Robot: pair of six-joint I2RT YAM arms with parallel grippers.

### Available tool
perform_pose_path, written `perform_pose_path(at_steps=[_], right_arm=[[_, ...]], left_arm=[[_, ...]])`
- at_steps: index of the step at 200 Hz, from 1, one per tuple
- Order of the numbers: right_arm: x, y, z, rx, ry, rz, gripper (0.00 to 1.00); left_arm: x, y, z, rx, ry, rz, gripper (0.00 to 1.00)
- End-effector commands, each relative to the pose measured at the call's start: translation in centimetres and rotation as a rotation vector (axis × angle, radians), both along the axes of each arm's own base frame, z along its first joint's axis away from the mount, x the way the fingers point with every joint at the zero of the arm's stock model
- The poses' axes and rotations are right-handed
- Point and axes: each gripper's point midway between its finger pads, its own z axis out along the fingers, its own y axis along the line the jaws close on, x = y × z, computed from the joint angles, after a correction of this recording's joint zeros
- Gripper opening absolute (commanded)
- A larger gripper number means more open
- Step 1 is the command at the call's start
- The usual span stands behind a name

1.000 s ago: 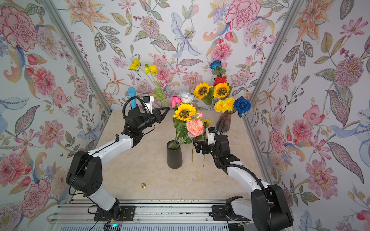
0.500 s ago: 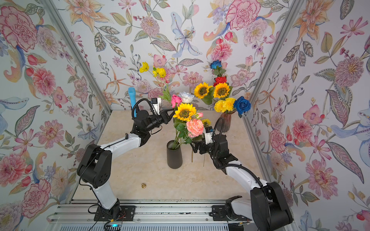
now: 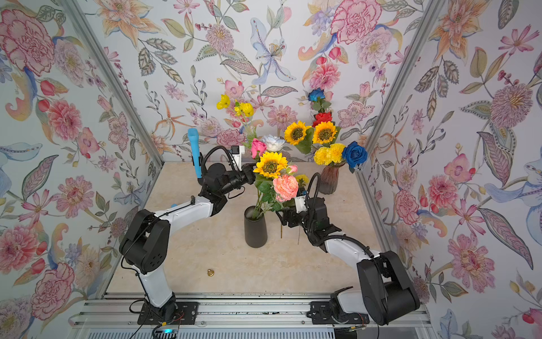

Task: Pick out yellow flowers from the vase
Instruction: Place the flower at the center of the board.

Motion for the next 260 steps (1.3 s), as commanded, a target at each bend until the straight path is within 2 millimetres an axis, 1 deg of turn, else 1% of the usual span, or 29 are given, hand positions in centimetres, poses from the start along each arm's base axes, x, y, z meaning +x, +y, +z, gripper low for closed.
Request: perform_pose_path(at_steps=[1, 25, 43, 61, 70, 94, 105, 129, 173, 181, 194, 198, 207, 212, 227, 247, 260], right_arm=[[0.8, 0.6, 1.5, 0.010, -0.047, 0.002, 0.70], [1.1, 0.8, 1.7, 0.012, -0.052, 0.007, 0.56], [1.3, 1.2, 1.8, 0.011, -0.047, 0.015, 0.50], [1.4, 1.5, 1.6, 0.002, -0.045, 0.024, 0.48], [1.5, 1.6, 1.6, -0.001, -0.045, 0.023, 0.45], [1.5, 1.6, 1.5, -0.005, -0.047, 0.023, 0.32], [1.5, 1.6, 1.5, -0.009, -0.048, 0.020, 0.24], [1.3, 1.5, 1.3, -0.018, -0.044, 0.022, 0.13], [1.1, 1.2, 1.4, -0.028, -0.048, 0.017, 0.01], [1.0, 1.2, 1.5, -0.029, -0.050, 0.016, 0.00], [1.0, 1.1, 1.5, -0.032, -0.051, 0.014, 0.00], [1.0, 1.1, 1.5, -0.032, -0.051, 0.012, 0.00], [0.9, 1.1, 1.5, -0.034, -0.052, 0.014, 0.00], [0.9, 1.1, 1.5, -0.034, -0.052, 0.013, 0.00], [0.9, 1.1, 1.5, -0.035, -0.049, 0.015, 0.00], [0.8, 1.1, 1.4, -0.044, -0.045, 0.016, 0.00], [0.7, 0.9, 1.4, -0.050, -0.040, 0.011, 0.00]], left_arm=[[-0.4, -0.7, 0.6, -0.012, -0.021, -0.036, 0.00], [-0.4, -0.9, 0.3, -0.012, -0.013, -0.043, 0.00], [-0.4, -1.1, 0.1, -0.013, -0.008, -0.050, 0.00], [-0.5, -1.3, -0.1, -0.010, -0.007, -0.055, 0.00], [-0.6, -1.4, -0.1, -0.009, -0.006, -0.057, 0.00], [-0.7, -1.4, -0.2, -0.005, -0.005, -0.058, 0.00], [-0.6, -1.4, -0.3, -0.002, -0.003, -0.055, 0.00], [-0.8, -1.6, -0.2, -0.002, -0.009, -0.067, 0.00], [-0.7, -1.6, -0.1, 0.030, -0.027, -0.056, 0.00], [-0.7, -1.6, 0.0, 0.034, -0.029, -0.056, 0.08], [-0.8, -1.6, 0.2, 0.039, -0.035, -0.054, 0.12], [-0.8, -1.6, 0.2, 0.041, -0.037, -0.053, 0.14], [-0.8, -1.5, 0.3, 0.047, -0.041, -0.050, 0.24], [-0.7, -1.5, 0.3, 0.051, -0.043, -0.045, 0.26], [-0.7, -1.4, 0.4, 0.065, -0.052, -0.036, 0.32], [-0.8, -1.4, 0.3, 0.072, -0.056, -0.039, 0.33], [-0.8, -1.4, 0.4, 0.075, -0.060, -0.040, 0.39]])
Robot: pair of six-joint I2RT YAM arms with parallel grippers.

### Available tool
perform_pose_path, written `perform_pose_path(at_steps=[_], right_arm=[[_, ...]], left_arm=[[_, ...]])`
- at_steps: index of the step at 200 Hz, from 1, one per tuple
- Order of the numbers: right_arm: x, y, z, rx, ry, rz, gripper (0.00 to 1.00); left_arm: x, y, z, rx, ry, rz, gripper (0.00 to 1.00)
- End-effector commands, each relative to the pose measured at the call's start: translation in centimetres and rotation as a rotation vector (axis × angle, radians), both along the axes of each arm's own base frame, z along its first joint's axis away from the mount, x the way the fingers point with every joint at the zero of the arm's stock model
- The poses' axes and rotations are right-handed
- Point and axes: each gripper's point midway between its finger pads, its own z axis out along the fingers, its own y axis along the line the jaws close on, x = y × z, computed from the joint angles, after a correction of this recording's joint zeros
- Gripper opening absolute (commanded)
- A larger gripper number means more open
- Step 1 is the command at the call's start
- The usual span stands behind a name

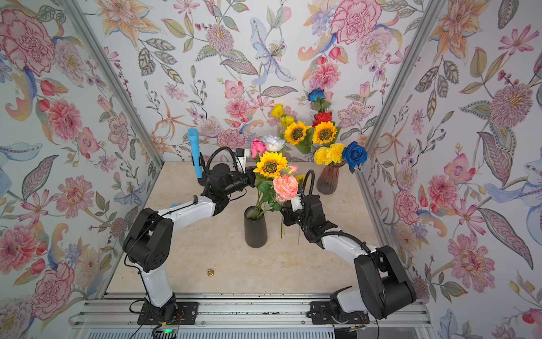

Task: Pick out yellow flowers from the vase
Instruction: Place the flower at the center of the board.

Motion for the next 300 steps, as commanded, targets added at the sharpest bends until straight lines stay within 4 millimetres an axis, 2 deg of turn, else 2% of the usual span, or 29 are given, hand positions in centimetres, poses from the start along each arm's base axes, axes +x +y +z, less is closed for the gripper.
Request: perform_pose_path(at_steps=[1, 39, 60, 95, 132, 143, 145, 153, 182, 220, 254, 285, 300], right_arm=[[0.2, -0.2, 1.6, 0.003, -0.036, -0.010, 0.00], [-0.1, -1.3, 0.6, -0.058, 0.015, -0.057, 0.00], [-0.5, -2.1, -0.5, -0.085, 0.058, -0.092, 0.00], [-0.7, -2.9, -3.3, -0.141, 0.153, -0.138, 0.00], [-0.8, -3.9, -5.6, -0.213, 0.242, -0.180, 0.00], [-0.9, -4.1, -6.3, -0.230, 0.267, -0.190, 0.00], [-1.0, -4.2, -6.4, -0.234, 0.273, -0.191, 0.00], [-1.0, -4.3, -6.7, -0.245, 0.284, -0.196, 0.00], [-1.3, -4.9, -8.0, -0.292, 0.332, -0.218, 0.00], [-1.4, -5.2, -9.2, -0.321, 0.377, -0.226, 0.00], [-1.5, -5.2, -10.2, -0.343, 0.413, -0.229, 0.00], [-1.6, -5.2, -10.9, -0.379, 0.433, -0.232, 0.00], [-1.5, -5.1, -11.2, -0.395, 0.438, -0.232, 0.05]], left_arm=[[-0.7, -0.3, 2.6, -0.007, -0.066, -0.014, 0.40], [-0.6, 0.7, 3.2, 0.046, -0.100, 0.026, 0.60], [-0.4, 1.8, 4.0, 0.058, -0.122, 0.043, 0.64], [0.1, 5.4, 5.8, 0.087, -0.163, 0.121, 0.82], [-0.2, 9.4, 6.3, 0.139, -0.178, 0.208, 0.99], [-0.2, 10.2, 5.4, 0.174, -0.165, 0.235, 1.00], [-0.7, 10.5, 6.5, 0.167, -0.184, 0.241, 1.00], [-1.2, 11.0, 6.5, 0.191, -0.194, 0.259, 1.00], [-2.2, 13.1, 4.9, 0.286, -0.182, 0.348, 1.00], [-4.6, 15.7, 3.9, 0.336, -0.192, 0.429, 1.00], [-6.9, 16.9, 3.2, 0.352, -0.213, 0.453, 1.00], [-8.0, 17.2, 1.3, 0.383, -0.202, 0.446, 1.00], [-8.2, 16.9, 0.3, 0.396, -0.188, 0.430, 1.00]])
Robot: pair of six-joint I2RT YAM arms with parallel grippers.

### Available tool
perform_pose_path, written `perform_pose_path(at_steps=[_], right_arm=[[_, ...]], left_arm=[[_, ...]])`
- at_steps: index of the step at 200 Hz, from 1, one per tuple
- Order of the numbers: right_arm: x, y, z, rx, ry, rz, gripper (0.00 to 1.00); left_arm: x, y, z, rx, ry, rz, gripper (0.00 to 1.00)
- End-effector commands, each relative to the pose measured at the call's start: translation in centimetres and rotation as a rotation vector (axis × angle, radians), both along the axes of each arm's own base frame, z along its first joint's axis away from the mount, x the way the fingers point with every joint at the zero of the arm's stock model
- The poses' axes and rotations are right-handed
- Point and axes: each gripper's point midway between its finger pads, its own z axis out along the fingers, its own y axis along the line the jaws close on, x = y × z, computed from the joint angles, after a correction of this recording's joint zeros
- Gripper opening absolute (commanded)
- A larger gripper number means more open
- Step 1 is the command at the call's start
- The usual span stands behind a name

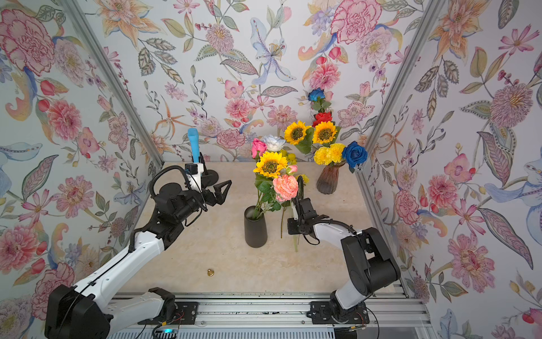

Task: Pick out yellow flowers from the vase
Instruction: Place the flower at the center of the board.

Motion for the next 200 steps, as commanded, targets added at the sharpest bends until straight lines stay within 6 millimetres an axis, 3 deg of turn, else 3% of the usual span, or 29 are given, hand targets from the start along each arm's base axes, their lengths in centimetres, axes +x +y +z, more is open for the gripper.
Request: perform_pose_path(at_steps=[1, 49, 79, 108, 169, 200], right_arm=[[0.3, 0.0, -0.3, -0.037, 0.017, -0.014, 0.05], [0.2, -0.2, -1.0, -0.075, 0.033, -0.014, 0.09], [0.2, -0.1, -1.0, -0.078, 0.034, -0.011, 0.14], [0.2, -0.2, -1.0, -0.081, 0.035, -0.012, 0.25], [0.2, -0.2, -0.8, -0.073, 0.033, -0.012, 0.33], [0.2, -0.3, -0.2, -0.068, 0.016, -0.015, 0.48]], left_arm=[[-0.4, -0.2, -1.7, 0.046, 0.011, 0.000, 1.00], [-1.5, -2.6, -2.8, 0.121, 0.009, -0.048, 1.00], [-2.7, -4.9, -2.3, 0.175, -0.040, -0.101, 1.00], [-3.4, -6.1, -1.6, 0.192, -0.092, -0.137, 1.00], [-5.1, -8.6, -1.4, 0.234, -0.169, -0.215, 1.00], [-5.8, -9.4, -1.2, 0.256, -0.199, -0.226, 1.00]])
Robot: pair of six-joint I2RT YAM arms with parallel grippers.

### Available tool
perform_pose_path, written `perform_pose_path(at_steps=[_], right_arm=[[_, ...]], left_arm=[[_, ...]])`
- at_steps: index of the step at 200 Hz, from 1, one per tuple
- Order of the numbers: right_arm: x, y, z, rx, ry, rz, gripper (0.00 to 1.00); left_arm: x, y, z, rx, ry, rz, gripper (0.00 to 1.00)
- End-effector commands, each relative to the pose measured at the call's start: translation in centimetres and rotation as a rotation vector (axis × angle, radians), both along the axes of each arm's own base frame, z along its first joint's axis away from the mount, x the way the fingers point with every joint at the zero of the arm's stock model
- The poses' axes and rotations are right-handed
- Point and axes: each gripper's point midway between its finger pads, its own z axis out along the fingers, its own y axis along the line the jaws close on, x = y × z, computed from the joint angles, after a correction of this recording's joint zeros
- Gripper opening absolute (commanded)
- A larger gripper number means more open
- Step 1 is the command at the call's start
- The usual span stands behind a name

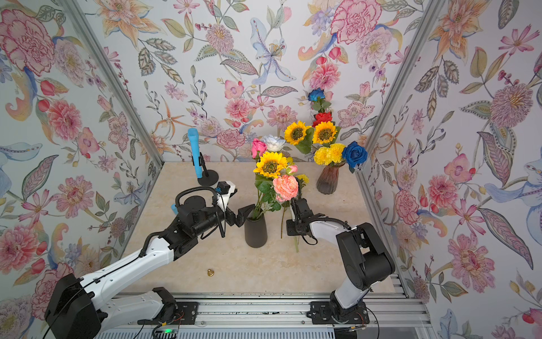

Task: Pick out yellow flowers from the vase
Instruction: Place the flower at the center of the board, then pick up the flower from the vase.

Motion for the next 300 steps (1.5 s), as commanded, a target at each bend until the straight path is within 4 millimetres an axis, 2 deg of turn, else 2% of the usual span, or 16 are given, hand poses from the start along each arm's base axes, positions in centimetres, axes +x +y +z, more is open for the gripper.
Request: perform_pose_path(at_steps=[1, 12, 28, 70, 97, 125, 163, 202, 227, 236, 243, 250, 300], right_arm=[[0.4, 0.0, 1.1, -0.004, -0.022, -0.011, 0.48], [0.5, -0.1, 1.5, -0.002, -0.034, -0.013, 0.55], [0.5, -0.2, 2.1, 0.007, -0.049, -0.015, 0.73], [0.6, -0.7, 4.5, 0.068, -0.110, -0.036, 1.00], [0.4, -2.4, 6.1, 0.091, -0.155, -0.091, 1.00], [0.4, -4.8, 6.8, 0.115, -0.189, -0.166, 1.00], [0.5, -5.0, 7.3, 0.172, -0.204, -0.179, 1.00], [0.5, -4.8, 7.2, 0.186, -0.202, -0.174, 1.00], [0.5, -4.7, 7.0, 0.190, -0.196, -0.173, 1.00], [0.6, -4.6, 7.0, 0.194, -0.198, -0.174, 1.00], [0.5, -4.6, 6.9, 0.195, -0.195, -0.171, 1.00], [0.5, -4.6, 7.0, 0.195, -0.196, -0.171, 1.00], [0.6, -4.7, 7.0, 0.197, -0.199, -0.174, 1.00]], left_arm=[[0.0, -0.5, 1.9, 0.011, -0.087, 0.003, 1.00], [-0.2, -0.7, 1.8, 0.017, -0.094, -0.002, 1.00], [-0.3, -0.9, 1.7, 0.023, -0.103, -0.005, 1.00], [-0.8, -1.6, 1.6, 0.046, -0.132, -0.024, 1.00], [-0.9, -1.8, 1.6, 0.058, -0.153, -0.030, 1.00], [-1.1, -2.3, 1.6, 0.068, -0.182, -0.049, 0.99], [-1.0, -3.0, 1.2, 0.092, -0.208, -0.065, 0.97], [-1.1, -3.3, 1.2, 0.104, -0.237, -0.062, 0.84], [-1.3, -3.5, 1.3, 0.099, -0.247, -0.069, 0.72], [-1.4, -3.6, 1.3, 0.095, -0.248, -0.075, 0.63], [-1.4, -3.7, 1.3, 0.093, -0.247, -0.078, 0.52], [-1.4, -3.8, 1.1, 0.094, -0.244, -0.081, 0.47], [-1.5, -4.2, 0.6, 0.097, -0.232, -0.100, 0.40]])
